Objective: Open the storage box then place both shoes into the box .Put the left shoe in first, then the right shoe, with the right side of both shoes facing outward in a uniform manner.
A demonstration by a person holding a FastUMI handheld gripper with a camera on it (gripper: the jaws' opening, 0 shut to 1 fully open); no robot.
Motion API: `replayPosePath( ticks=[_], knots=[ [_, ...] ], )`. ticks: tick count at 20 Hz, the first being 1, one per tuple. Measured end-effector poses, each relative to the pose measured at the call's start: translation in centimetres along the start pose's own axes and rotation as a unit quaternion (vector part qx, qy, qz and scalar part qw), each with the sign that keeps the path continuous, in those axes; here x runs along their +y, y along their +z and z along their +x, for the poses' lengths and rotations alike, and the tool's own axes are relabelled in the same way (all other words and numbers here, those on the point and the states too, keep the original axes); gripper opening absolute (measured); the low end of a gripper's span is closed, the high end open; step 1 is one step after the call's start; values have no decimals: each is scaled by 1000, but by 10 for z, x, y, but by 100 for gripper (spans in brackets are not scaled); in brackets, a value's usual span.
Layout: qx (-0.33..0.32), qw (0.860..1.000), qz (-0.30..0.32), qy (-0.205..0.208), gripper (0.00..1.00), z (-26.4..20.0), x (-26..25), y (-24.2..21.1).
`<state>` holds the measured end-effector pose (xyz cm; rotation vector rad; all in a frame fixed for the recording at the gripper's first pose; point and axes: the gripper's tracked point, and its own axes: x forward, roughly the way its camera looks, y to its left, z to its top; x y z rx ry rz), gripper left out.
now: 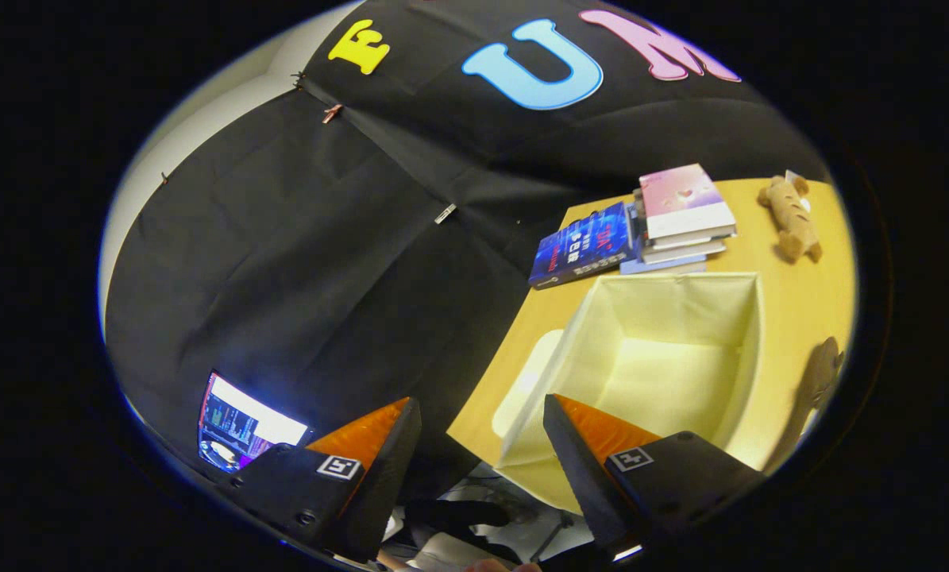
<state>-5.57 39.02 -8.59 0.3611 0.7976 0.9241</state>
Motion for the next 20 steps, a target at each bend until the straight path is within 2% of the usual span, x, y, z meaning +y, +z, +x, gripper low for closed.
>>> replayPosePath(
  ticks=[5, 10, 15, 20],
  knots=[
    [-43, 996, -37, -66, 97, -57, -58, 11],
    [-72, 981, -80, -159, 97, -115, -138, 6],
    [-58, 966, -76, -241, 98, -155, -221, -16],
    [-23, 942, -88, -322, 99, -176, -308, -50]
  ],
)
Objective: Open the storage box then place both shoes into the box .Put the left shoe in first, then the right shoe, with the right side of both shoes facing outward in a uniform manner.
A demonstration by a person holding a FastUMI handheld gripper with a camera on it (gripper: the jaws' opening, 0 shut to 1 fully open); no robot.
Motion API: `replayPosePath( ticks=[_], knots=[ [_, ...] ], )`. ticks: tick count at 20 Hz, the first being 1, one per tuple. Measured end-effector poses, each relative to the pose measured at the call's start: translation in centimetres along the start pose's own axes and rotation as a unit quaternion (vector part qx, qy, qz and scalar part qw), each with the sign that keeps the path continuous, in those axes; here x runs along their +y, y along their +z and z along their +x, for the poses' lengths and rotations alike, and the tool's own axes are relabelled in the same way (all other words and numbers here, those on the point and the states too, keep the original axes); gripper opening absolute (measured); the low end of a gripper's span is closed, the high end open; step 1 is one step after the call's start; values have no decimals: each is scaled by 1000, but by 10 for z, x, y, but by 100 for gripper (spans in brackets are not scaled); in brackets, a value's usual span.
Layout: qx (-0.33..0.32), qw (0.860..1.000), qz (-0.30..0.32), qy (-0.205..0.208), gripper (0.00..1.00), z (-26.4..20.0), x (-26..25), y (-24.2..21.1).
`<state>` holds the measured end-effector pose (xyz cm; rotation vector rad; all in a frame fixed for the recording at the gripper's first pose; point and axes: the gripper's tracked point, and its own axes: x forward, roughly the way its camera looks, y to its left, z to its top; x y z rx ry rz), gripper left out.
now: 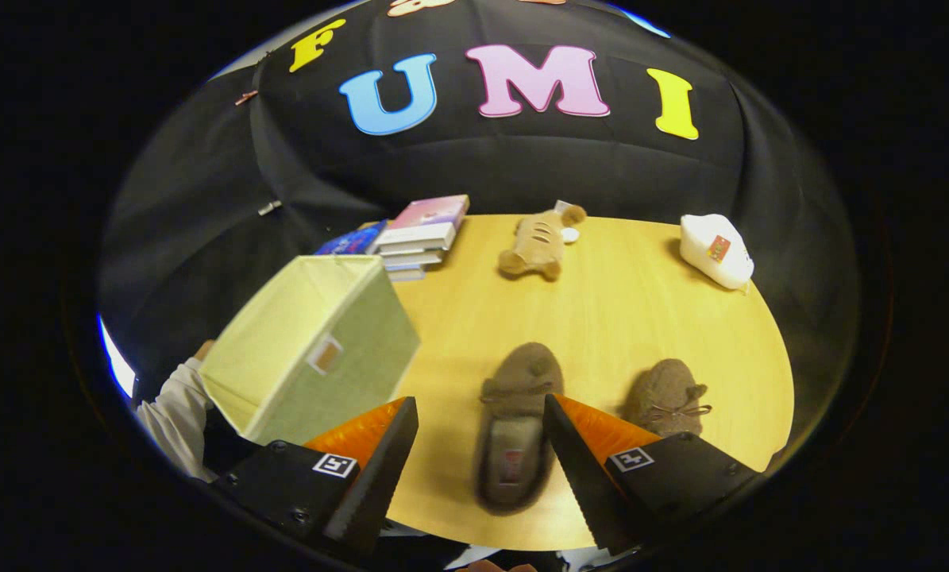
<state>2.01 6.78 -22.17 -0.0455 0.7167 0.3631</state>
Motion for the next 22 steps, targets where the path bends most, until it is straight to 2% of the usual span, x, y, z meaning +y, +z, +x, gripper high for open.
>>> replayPosePath(
  ticks=[4, 8, 11, 12, 13, 16, 17, 20, 22],
  knots=[
    [33, 999, 13, -11, 99, 22, -20, -28],
    [58, 998, -13, -30, 99, 52, -33, -47],
    [74, 997, 6, -36, 96, 67, -42, -54],
    [79, 996, 14, -40, 91, 71, -45, -56],
    [83, 995, 19, -44, 77, 77, -48, -57],
    [105, 993, 39, -27, 62, 87, -39, -62],
    [109, 993, 43, -27, 48, 87, -40, -63],
    [116, 992, 49, -24, 35, 88, -43, -62],
    [110, 991, 76, -30, 17, 89, -49, -60]
  ],
)
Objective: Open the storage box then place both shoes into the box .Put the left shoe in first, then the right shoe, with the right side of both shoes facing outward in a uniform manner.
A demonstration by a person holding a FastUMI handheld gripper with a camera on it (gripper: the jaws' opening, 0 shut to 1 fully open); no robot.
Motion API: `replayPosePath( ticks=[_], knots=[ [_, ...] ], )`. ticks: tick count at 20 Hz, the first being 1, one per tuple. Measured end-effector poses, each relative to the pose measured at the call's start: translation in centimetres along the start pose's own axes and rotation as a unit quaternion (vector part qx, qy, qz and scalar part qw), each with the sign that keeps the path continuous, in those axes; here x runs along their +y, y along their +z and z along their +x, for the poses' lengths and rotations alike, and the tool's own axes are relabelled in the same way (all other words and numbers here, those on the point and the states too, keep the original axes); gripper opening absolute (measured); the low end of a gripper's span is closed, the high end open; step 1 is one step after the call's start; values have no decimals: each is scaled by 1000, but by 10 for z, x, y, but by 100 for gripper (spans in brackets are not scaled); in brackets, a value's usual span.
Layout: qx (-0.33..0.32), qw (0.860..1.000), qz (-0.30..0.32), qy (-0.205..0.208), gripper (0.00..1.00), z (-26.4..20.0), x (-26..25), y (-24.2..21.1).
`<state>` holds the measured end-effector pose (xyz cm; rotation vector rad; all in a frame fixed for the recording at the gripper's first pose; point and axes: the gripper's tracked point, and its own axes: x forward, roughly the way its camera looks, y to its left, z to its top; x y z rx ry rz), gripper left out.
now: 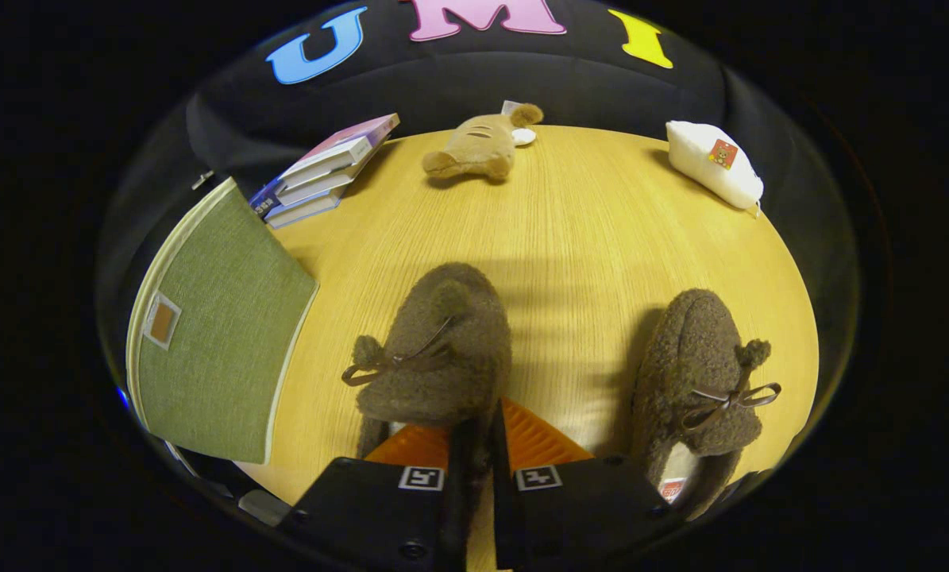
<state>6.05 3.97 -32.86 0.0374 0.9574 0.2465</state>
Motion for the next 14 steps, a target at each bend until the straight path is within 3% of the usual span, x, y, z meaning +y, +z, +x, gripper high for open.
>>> replayPosePath(
  ticks=[2, 6, 14],
  knots=[
    [6, 1000, 25, 2, 7, -3, 1, 1],
    [-8, 1000, 25, 4, 6, -21, 9, 13],
    [-61, 997, 43, 27, 6, -107, 55, 62]
  ],
)
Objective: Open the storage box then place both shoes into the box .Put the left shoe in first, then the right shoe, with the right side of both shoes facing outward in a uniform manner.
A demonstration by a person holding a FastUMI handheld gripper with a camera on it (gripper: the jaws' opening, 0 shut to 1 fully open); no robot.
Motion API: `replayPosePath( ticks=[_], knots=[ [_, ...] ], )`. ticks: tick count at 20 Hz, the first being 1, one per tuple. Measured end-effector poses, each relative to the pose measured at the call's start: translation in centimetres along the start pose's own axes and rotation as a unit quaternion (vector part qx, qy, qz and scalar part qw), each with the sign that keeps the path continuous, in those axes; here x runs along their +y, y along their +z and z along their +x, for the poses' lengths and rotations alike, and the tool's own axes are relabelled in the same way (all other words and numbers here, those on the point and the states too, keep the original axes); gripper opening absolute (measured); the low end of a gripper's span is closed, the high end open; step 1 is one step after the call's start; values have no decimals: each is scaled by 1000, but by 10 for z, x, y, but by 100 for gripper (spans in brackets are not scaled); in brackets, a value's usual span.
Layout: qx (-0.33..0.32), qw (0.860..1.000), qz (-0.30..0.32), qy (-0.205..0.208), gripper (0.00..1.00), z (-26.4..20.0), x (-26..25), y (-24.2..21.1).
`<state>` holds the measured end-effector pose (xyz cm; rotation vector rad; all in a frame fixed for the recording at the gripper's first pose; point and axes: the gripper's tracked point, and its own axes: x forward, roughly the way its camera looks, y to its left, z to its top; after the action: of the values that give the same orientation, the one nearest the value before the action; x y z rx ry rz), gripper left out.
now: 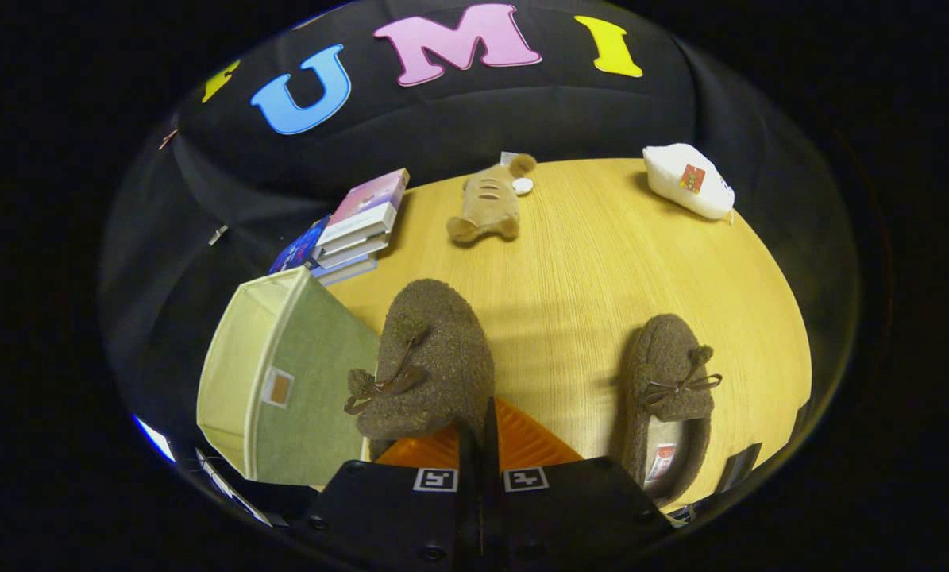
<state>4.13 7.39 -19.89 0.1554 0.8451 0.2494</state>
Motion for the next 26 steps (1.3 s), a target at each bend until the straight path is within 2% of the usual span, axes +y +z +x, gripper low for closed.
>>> replayPosePath(
  ticks=[5, 11, 19, 26],
  knots=[
    [-32, 998, 44, 40, 6, -45, 59, 38],
    [-35, 993, 80, 80, 6, -53, 137, 60],
    [27, 992, 96, 79, 6, 7, 227, 19],
    [63, 991, 108, 47, 7, 72, 258, -13]
  ],
)
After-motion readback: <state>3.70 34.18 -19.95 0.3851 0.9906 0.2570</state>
